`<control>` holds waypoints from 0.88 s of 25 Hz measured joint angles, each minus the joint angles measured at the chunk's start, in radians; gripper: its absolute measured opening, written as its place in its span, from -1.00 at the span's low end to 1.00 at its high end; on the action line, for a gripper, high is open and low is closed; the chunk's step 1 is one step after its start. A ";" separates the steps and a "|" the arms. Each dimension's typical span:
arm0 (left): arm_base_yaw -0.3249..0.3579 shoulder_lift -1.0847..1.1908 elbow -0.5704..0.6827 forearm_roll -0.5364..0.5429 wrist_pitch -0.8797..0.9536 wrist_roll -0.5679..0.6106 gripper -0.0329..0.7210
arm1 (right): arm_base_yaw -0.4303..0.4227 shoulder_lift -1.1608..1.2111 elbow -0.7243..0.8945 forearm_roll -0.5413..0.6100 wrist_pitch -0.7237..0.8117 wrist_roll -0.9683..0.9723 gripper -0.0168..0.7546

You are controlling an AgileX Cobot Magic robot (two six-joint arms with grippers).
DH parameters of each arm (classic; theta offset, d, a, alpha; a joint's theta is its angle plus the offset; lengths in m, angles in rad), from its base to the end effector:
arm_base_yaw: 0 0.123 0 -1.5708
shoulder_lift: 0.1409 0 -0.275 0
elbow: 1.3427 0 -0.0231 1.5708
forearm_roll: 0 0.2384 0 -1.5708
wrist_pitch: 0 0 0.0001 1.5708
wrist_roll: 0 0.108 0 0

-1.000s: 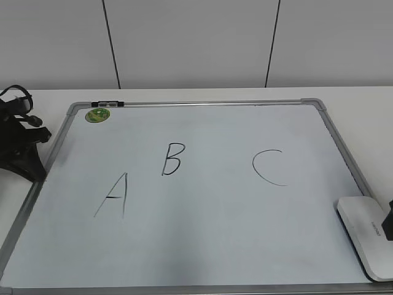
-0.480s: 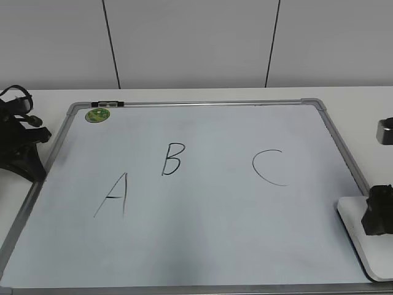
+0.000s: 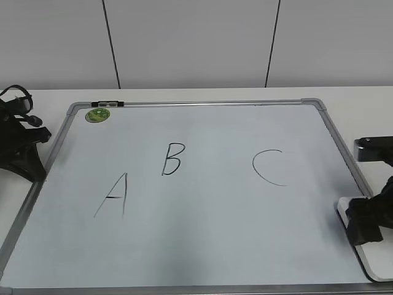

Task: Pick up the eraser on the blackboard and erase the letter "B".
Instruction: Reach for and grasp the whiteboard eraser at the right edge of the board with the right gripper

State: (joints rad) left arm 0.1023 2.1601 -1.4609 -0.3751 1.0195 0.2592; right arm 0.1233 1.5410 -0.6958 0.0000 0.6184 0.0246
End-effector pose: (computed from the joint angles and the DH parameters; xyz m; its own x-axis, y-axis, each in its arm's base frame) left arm 0.3903 0.0062 0.1073 -0.9987 -0.0493 0.0106 -0.0501 0.9484 -0.3131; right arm 0.2384 0.0295 0.1432 -0.9764 -0.0962 -0.1931 -0.0990 0.9951 0.0047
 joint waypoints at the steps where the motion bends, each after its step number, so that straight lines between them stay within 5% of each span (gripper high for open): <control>1: 0.000 0.000 0.000 0.000 0.000 0.000 -0.84 | 0.000 0.015 -0.002 0.000 -0.004 0.000 0.78; 6: 0.000 0.000 0.000 -0.002 0.000 0.000 -0.84 | 0.000 0.059 -0.002 0.000 -0.027 0.000 0.73; 12: 0.000 0.000 0.000 -0.002 0.000 0.000 -0.84 | 0.000 0.083 -0.006 0.000 -0.031 0.002 0.43; 22: 0.000 0.000 0.000 -0.002 0.000 0.000 -0.84 | 0.000 0.047 -0.119 0.000 0.117 0.002 0.42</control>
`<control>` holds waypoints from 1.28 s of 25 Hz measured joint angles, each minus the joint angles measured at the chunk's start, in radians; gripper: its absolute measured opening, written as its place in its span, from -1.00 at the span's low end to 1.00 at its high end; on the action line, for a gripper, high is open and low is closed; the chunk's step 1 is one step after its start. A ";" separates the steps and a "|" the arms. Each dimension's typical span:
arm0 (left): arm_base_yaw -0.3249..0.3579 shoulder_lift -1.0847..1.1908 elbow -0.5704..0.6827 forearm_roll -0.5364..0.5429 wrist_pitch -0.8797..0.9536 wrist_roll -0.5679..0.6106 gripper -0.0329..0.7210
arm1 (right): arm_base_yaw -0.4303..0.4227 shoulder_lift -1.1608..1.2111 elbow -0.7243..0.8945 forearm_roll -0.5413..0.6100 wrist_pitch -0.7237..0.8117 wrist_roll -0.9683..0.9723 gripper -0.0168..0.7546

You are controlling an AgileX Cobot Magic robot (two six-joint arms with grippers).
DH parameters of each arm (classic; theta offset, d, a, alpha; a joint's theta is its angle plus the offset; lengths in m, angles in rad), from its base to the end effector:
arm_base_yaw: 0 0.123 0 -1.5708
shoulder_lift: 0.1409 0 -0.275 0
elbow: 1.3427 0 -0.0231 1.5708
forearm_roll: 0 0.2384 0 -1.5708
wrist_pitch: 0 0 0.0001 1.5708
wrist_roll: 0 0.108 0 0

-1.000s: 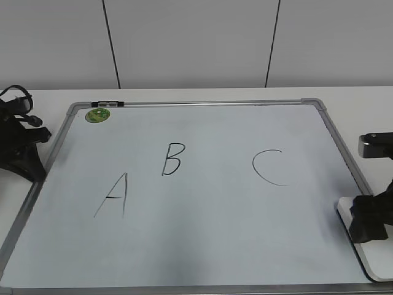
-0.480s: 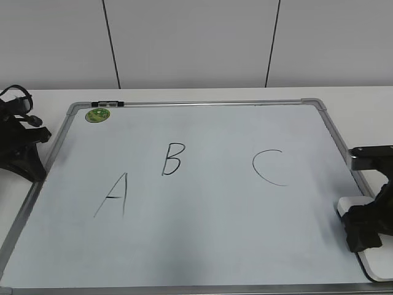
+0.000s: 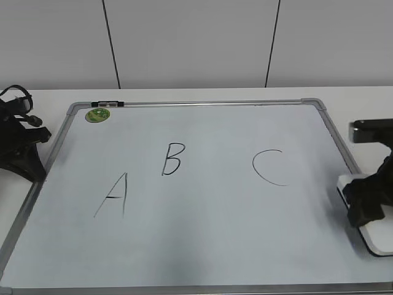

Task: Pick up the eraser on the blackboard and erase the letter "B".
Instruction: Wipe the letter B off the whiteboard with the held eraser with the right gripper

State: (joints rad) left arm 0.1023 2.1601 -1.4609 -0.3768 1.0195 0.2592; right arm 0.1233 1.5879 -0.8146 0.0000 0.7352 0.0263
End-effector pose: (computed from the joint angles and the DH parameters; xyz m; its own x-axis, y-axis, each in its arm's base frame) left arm 0.3903 0.0060 0.1073 -0.9987 -0.0502 0.0105 -0.0510 0.9479 -0.3144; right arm 0.2564 0.0318 0.1546 -0.9842 -0.0955 -0.1489 -0.0971 0.9953 0.0039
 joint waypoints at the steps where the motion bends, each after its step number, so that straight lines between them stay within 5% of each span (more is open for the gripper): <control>1: 0.000 0.000 0.000 0.000 0.000 0.000 -0.84 | 0.002 -0.013 -0.020 0.000 0.020 -0.002 0.42; 12: 0.000 0.000 0.000 0.000 0.000 0.000 -0.84 | 0.159 0.002 -0.340 0.000 0.241 -0.026 0.42; 32: 0.000 0.000 0.000 0.000 0.000 0.000 -0.84 | 0.351 0.464 -0.927 0.016 0.443 -0.048 0.42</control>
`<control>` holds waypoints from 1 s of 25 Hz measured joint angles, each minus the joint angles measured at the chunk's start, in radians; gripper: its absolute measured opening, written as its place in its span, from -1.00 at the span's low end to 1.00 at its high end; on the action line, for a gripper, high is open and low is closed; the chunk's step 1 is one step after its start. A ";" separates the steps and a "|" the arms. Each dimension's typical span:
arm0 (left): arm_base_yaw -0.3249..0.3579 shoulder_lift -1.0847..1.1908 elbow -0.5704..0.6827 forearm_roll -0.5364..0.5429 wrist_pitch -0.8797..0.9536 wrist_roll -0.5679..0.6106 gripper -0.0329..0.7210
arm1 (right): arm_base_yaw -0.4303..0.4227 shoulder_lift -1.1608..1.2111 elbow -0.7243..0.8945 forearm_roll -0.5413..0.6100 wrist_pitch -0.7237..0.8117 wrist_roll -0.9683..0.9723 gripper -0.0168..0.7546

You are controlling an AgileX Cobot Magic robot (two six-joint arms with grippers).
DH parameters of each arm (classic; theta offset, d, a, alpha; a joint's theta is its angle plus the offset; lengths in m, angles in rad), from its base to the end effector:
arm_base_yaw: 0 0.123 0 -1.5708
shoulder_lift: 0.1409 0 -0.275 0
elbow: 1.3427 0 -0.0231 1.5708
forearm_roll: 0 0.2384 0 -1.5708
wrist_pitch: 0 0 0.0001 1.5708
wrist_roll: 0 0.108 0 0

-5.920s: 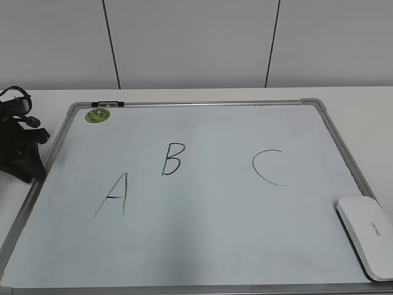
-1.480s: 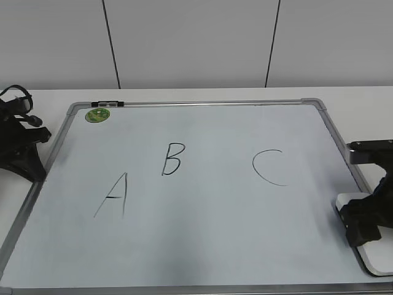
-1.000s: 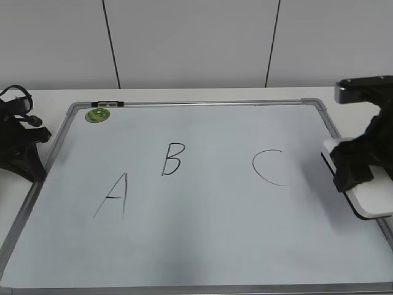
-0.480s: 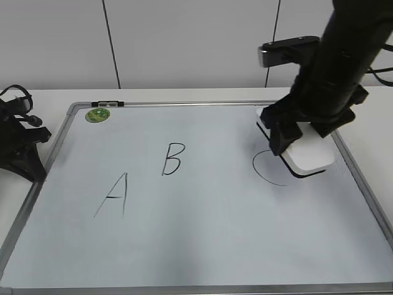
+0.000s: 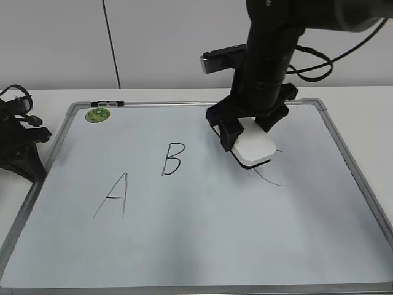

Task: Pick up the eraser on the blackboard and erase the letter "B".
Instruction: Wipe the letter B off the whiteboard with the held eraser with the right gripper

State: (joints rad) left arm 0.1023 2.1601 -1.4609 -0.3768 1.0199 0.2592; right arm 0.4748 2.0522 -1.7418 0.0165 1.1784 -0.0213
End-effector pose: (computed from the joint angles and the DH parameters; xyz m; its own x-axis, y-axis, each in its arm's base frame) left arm 0.3903 0.0060 0.1073 -0.9987 -0.0501 0.0109 -0.0510 0.9479 -0.3145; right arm 0.3692 0.1916 0.2097 -0.8697 -0.4639 -0.1686 -0.4725 0.8813 0.0125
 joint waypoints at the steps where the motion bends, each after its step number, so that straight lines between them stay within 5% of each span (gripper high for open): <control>1: 0.000 0.000 0.000 0.000 0.000 0.000 -0.84 | 0.005 0.025 -0.030 0.007 0.004 0.000 0.42; 16: 0.000 0.000 -0.002 0.000 0.004 0.000 -0.84 | 0.019 0.372 -0.452 0.077 0.042 -0.002 0.42; 25: 0.000 0.000 -0.002 0.000 0.004 0.000 -0.84 | 0.041 0.446 -0.505 0.057 0.026 -0.020 0.42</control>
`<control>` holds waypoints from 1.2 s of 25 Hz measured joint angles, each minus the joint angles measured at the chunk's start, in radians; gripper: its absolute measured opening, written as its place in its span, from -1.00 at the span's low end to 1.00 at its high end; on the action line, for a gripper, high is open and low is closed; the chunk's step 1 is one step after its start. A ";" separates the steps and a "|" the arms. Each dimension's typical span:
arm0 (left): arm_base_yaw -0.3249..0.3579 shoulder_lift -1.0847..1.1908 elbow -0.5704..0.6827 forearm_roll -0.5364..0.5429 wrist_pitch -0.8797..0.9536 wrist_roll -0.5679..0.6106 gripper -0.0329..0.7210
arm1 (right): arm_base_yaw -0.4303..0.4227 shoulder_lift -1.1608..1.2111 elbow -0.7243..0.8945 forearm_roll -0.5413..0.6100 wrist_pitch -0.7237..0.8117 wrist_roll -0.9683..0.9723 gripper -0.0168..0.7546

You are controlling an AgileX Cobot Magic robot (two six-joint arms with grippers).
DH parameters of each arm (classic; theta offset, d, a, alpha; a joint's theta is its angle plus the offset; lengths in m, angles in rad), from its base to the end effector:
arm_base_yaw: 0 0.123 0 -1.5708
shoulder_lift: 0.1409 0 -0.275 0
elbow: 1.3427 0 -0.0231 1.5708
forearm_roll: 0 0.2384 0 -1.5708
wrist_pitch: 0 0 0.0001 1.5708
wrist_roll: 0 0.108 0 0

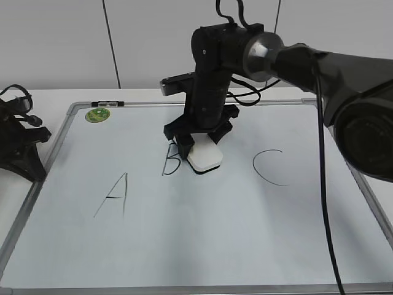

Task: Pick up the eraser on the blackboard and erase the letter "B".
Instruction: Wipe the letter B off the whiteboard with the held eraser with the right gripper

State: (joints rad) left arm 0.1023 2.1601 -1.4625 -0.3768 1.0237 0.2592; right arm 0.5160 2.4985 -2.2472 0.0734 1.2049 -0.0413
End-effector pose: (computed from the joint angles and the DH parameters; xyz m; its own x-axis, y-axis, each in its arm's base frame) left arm 0.3902 0.0059 0.1077 -0.9987 -0.0489 0.0128 -0.0505 0.9476 -0.3153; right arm 0.4326 0.2539 0.1337 -0.8443 -0.4962 -0.2023 -0.5170 0.8536 0.0640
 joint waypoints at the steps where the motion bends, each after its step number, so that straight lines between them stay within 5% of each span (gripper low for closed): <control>1: 0.000 0.000 0.000 0.000 0.000 0.000 -0.84 | 0.008 0.002 0.000 -0.013 -0.007 -0.002 0.42; 30: 0.002 0.000 0.000 0.008 0.000 0.001 -0.84 | 0.176 0.028 -0.022 -0.073 -0.031 -0.095 0.42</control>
State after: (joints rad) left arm 0.1038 2.1601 -1.4625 -0.3690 1.0237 0.2598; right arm 0.6924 2.5264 -2.2696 0.0000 1.1742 -0.1368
